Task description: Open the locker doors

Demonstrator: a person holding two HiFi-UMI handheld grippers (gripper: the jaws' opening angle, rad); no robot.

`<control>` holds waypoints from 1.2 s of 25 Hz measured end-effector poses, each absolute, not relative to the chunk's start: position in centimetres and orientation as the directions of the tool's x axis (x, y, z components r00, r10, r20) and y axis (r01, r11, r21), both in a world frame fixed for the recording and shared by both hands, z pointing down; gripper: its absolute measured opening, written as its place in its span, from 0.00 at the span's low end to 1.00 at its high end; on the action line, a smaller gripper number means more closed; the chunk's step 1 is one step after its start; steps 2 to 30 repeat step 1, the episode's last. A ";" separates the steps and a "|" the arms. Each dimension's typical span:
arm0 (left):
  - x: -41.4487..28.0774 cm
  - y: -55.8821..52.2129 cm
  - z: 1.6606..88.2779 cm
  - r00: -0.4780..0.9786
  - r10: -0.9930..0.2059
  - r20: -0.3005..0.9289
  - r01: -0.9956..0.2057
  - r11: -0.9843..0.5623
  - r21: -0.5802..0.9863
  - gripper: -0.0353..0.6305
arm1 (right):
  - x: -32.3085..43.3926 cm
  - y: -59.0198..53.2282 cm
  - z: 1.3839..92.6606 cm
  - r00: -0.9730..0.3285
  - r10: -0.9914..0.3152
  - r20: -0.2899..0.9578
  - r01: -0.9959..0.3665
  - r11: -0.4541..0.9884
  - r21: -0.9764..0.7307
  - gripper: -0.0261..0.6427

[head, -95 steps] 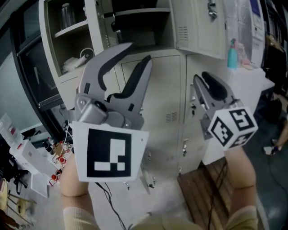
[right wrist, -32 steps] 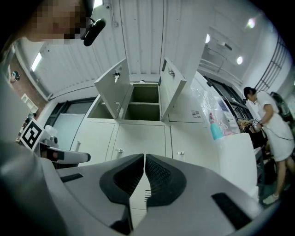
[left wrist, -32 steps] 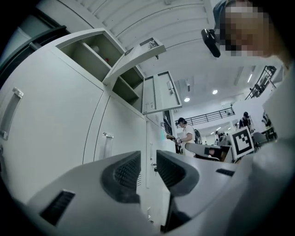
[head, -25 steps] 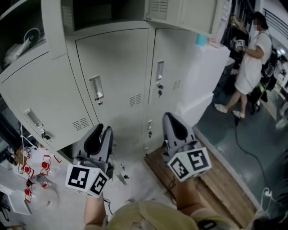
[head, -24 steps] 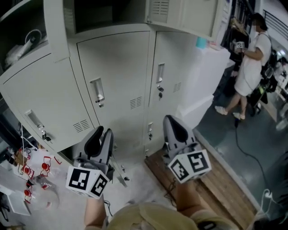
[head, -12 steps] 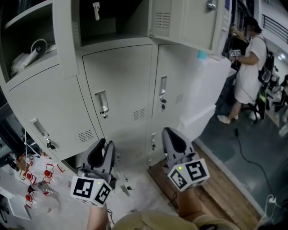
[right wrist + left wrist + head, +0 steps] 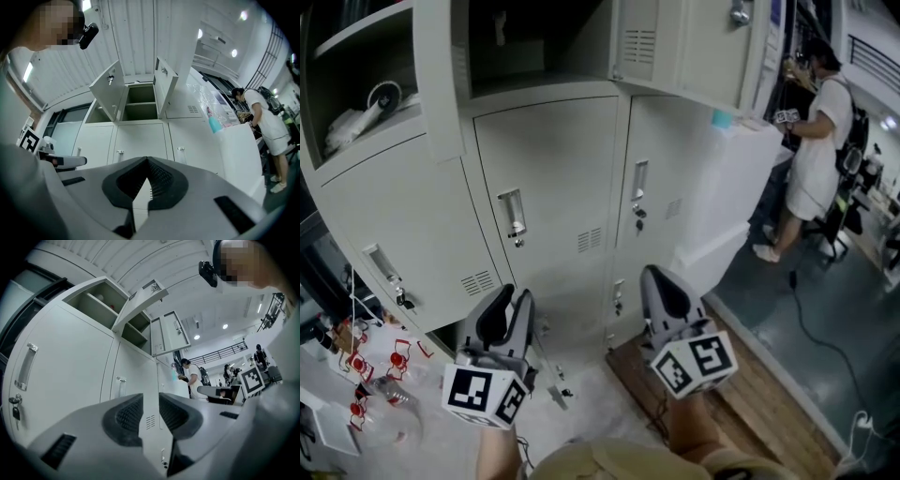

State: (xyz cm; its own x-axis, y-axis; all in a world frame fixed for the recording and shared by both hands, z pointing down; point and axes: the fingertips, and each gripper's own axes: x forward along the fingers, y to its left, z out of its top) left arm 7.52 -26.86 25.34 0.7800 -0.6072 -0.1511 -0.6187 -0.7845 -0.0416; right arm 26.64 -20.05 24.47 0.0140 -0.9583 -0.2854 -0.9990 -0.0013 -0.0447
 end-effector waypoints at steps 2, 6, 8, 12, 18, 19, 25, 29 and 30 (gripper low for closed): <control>7.4 -27.0 24.9 0.777 -0.609 -0.161 -0.622 -0.782 -0.045 0.21 | 26.7 -20.1 24.3 0.014 -0.957 -0.290 -0.999 0.000 -0.046 0.04; 7.4 -27.0 24.9 0.777 -0.609 -0.161 -0.622 -0.782 -0.045 0.21 | 26.7 -20.1 24.3 0.014 -0.957 -0.290 -0.999 0.000 -0.046 0.04; 7.4 -27.0 24.9 0.777 -0.609 -0.161 -0.622 -0.782 -0.045 0.21 | 26.7 -20.1 24.3 0.014 -0.957 -0.290 -0.999 0.000 -0.046 0.04; 7.4 -27.0 24.9 0.777 -0.609 -0.161 -0.622 -0.782 -0.045 0.21 | 26.7 -20.1 24.3 0.014 -0.957 -0.290 -0.999 0.000 -0.046 0.04; 7.4 -27.0 24.9 0.777 -0.609 -0.161 -0.622 -0.782 -0.045 0.21 | 26.7 -20.1 24.3 0.014 -0.957 -0.290 -0.999 0.000 -0.046 0.04; 7.4 -27.0 24.9 0.777 -0.609 -0.161 -0.622 -0.782 -0.045 0.21 | 26.7 -20.1 24.3 0.014 -0.957 -0.290 -0.999 0.000 -0.046 0.04; 7.4 -27.0 24.9 0.777 -0.609 -0.161 -0.622 -0.782 -0.045 0.21 | 26.7 -20.1 24.3 0.014 -0.957 -0.290 -0.999 0.000 -0.046 0.04; 7.4 -27.0 24.9 0.777 -0.609 -0.161 -0.622 -0.782 -0.045 0.21 | 26.7 -20.1 24.3 0.014 -0.957 -0.290 -0.999 0.000 -0.046 0.04; 7.4 -27.0 24.9 0.777 -0.609 -0.161 -0.622 -0.782 -0.045 0.21 | 26.7 -20.1 24.3 0.014 -0.957 -0.290 -0.999 0.000 -0.046 0.04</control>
